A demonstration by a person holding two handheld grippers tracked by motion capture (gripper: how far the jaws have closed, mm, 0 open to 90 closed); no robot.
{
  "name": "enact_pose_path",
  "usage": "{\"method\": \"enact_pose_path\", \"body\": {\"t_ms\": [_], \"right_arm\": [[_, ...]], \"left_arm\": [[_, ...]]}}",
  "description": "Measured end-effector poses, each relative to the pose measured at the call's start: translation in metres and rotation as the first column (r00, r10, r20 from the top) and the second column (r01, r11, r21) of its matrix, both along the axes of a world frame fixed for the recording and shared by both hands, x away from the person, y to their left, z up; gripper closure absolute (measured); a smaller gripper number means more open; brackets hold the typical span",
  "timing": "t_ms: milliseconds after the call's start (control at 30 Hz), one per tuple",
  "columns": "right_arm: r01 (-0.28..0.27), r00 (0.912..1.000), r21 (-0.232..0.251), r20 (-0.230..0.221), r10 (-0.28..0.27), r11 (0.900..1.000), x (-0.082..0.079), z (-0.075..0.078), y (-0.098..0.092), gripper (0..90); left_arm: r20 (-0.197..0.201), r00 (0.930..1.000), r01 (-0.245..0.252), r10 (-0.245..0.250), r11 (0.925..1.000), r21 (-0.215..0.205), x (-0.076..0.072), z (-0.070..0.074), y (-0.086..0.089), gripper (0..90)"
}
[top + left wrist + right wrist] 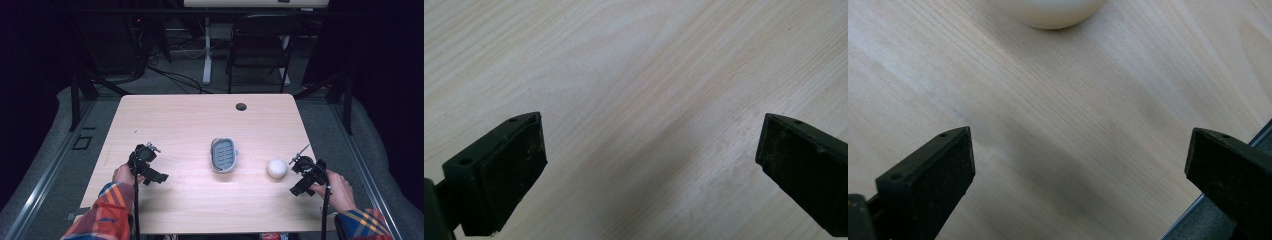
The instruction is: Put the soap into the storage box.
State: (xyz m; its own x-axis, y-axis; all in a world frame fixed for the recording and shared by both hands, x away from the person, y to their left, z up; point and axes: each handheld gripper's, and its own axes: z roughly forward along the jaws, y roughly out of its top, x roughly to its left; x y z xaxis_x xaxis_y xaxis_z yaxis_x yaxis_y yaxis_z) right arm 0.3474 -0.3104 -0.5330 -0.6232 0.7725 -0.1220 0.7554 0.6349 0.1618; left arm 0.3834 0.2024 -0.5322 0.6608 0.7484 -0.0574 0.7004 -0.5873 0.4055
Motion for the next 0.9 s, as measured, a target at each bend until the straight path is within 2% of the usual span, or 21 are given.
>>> {"method": "enact_pose_path", "body": {"t_ms": [100,133,167,200,267,333,367,400,467,567,600,733,767,833,900], "right_arm": [[-0.027,0.9993,-0.020,-0.025,0.026,0.999,0.0011,0.0026,-0.0011,0.0],[0.009,0.9999,0.032,0.004,-0.009,0.999,-0.0022,-0.0008,-0.0009,0.0],[0.012,0.9999,0.040,0.008,-0.012,0.999,-0.0022,-0.0009,-0.0010,0.0],[-0.008,0.9998,0.009,-0.020,0.008,1.000,-0.0001,0.0028,-0.0011,0.0],[-0.001,0.9996,0.031,-0.028,0.001,1.000,0.0011,0.0018,-0.0001,0.0],[-0.006,0.9994,0.023,-0.035,0.007,1.000,0.0017,0.0021,0.0009,0.0],[-0.003,0.9994,0.046,-0.034,0.005,0.999,0.0006,0.0003,0.0021,0.0],[-0.022,0.9981,0.027,-0.056,0.023,0.999,0.0012,0.0028,0.0020,0.0],[-0.018,0.9984,0.053,-0.053,0.021,0.998,-0.0003,0.0027,0.0023,0.0],[-0.022,0.9981,0.059,-0.057,0.025,0.998,-0.0004,0.0029,0.0037,0.0],[-0.020,0.9980,0.075,-0.058,0.024,0.997,-0.0005,0.0023,0.0044,0.0],[-0.043,0.9969,0.066,-0.063,0.048,0.997,0.0003,0.0056,0.0050,0.0],[-0.024,0.9986,0.100,-0.044,0.029,0.995,-0.0014,0.0042,0.0060,0.0],[-0.053,0.9968,0.093,-0.054,0.058,0.994,0.0004,0.0075,0.0057,0.0],[-0.051,0.9974,0.093,-0.046,0.056,0.994,0.0007,0.0075,0.0050,0.0]], "left_arm": [[0.003,1.0000,0.004,-0.004,1.0000,0.000,0.0001,0.0000,-0.0006,0.0],[0.004,1.0000,0.006,-0.006,1.0000,0.000,0.0000,-0.0001,-0.0006,0.0],[0.004,1.0000,0.006,-0.006,1.0000,0.000,0.0000,-0.0001,-0.0006,0.0],[0.001,1.0000,0.005,-0.005,1.0000,0.002,0.0000,0.0000,0.0001,0.0],[0.001,1.0000,0.007,-0.007,1.0000,0.001,0.0000,0.0000,0.0008,0.0],[0.001,1.0000,0.009,-0.009,0.9999,0.005,-0.0001,0.0002,0.0004,0.0],[0.004,0.9999,0.015,-0.015,0.9999,0.004,-0.0007,0.0004,-0.0014,0.0],[0.005,0.9998,0.019,-0.019,0.9998,0.008,-0.0012,0.0009,-0.0024,0.0],[0.006,0.9997,0.023,-0.023,0.9997,0.012,-0.0022,0.0014,-0.0032,0.0],[0.005,0.9998,0.020,-0.020,0.9997,0.011,-0.0021,0.0015,-0.0027,0.0],[0.005,0.9998,0.020,-0.020,0.9997,0.012,-0.0019,0.0012,-0.0027,0.0],[0.000,0.9996,0.027,-0.027,0.9995,0.014,-0.0014,0.0009,-0.0038,0.0],[0.000,0.9995,0.031,-0.031,0.9994,0.016,-0.0013,0.0008,-0.0041,0.0],[-0.001,0.9995,0.031,-0.031,0.9994,0.017,-0.0017,0.0008,-0.0042,0.0],[0.000,0.9995,0.032,-0.032,0.9993,0.017,-0.0019,0.0008,-0.0040,0.0]]}}
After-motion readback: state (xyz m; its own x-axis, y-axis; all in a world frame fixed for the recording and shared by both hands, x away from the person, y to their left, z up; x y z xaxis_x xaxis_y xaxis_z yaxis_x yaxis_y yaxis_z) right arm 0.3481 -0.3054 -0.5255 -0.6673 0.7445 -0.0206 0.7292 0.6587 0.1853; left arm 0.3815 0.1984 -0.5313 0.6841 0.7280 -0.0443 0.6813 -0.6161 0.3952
